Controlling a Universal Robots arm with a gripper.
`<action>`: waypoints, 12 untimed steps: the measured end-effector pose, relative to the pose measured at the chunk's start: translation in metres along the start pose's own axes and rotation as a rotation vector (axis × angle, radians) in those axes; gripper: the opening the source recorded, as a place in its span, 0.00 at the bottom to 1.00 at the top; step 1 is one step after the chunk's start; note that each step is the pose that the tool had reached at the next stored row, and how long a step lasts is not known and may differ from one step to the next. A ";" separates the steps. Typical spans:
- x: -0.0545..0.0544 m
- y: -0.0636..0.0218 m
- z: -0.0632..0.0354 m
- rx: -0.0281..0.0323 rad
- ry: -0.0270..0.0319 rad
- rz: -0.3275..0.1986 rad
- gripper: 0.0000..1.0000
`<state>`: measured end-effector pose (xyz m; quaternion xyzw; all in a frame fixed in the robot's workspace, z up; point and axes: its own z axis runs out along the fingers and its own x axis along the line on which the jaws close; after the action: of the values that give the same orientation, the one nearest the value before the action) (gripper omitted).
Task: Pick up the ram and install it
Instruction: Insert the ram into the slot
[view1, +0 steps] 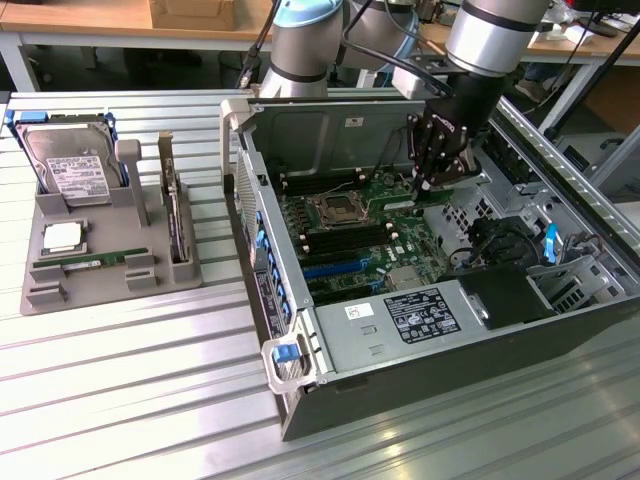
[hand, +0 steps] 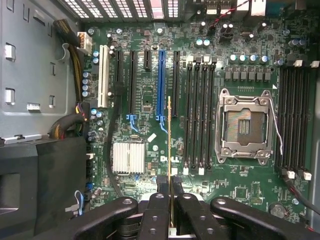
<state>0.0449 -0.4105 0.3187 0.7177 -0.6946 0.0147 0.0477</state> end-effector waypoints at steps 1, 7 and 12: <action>0.000 0.0000 0.0004 0.0000 0.0000 0.000 0.13; 0.000 -0.0002 0.0032 0.0000 0.0000 0.000 0.13; 0.000 -0.0002 0.0047 0.0000 0.0000 0.000 0.13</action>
<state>0.0449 -0.4105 0.3139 0.7177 -0.6946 0.0148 0.0477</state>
